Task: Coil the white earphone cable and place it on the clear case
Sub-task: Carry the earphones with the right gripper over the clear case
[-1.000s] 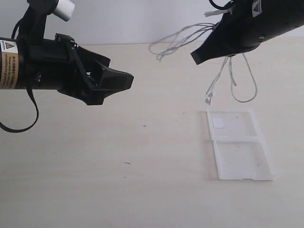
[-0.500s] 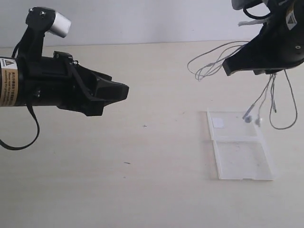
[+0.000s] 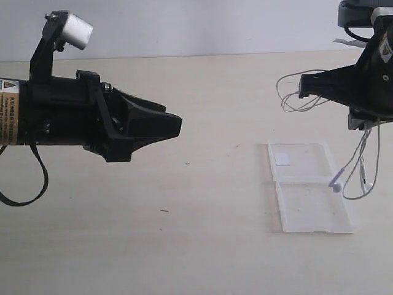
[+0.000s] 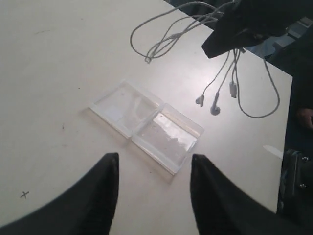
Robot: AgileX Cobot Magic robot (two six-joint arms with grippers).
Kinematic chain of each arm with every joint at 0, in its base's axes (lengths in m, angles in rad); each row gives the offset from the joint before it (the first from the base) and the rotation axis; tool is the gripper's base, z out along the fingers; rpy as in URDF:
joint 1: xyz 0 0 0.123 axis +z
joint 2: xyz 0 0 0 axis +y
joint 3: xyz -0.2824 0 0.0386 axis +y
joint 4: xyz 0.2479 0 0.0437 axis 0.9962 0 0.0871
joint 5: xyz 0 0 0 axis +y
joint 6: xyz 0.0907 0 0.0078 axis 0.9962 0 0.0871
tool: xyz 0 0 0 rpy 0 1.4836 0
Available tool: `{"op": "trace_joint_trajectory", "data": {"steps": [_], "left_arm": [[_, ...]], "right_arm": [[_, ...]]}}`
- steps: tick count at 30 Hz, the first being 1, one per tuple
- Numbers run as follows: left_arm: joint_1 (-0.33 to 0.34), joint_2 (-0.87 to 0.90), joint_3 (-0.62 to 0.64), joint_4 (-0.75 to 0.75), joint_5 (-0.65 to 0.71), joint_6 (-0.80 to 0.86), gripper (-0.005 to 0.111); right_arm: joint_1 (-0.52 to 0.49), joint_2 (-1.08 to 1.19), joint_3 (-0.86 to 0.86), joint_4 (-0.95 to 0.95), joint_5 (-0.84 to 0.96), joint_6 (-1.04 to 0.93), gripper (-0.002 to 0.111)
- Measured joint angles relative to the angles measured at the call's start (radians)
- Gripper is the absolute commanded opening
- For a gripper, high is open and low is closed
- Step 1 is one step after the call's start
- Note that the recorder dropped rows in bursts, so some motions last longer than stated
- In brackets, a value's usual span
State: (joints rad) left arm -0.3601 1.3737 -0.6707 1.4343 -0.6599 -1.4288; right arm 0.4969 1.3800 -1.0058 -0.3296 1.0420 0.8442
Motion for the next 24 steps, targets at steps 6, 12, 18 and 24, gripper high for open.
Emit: {"op": "trace_joint_trajectory", "data": {"steps": [6,12,18,24], "left_arm": [[0.000,0.000,0.025,-0.002,-0.008,0.010,0.046],[0.000,0.000,0.027,-0.002,-0.013,0.012,0.046],[0.000,0.000,0.027,-0.002,-0.014,0.012,0.046],[0.000,0.000,0.027,0.000,-0.014,0.014,0.046]], "right_arm": [[0.000,0.003,0.000,0.004,0.000,0.079,0.000],[0.000,0.090,0.000,0.004,-0.018,0.102,0.000],[0.000,0.114,0.000,-0.023,-0.024,0.170,0.000],[0.000,0.117,0.036,-0.028,-0.077,0.251,0.008]]}}
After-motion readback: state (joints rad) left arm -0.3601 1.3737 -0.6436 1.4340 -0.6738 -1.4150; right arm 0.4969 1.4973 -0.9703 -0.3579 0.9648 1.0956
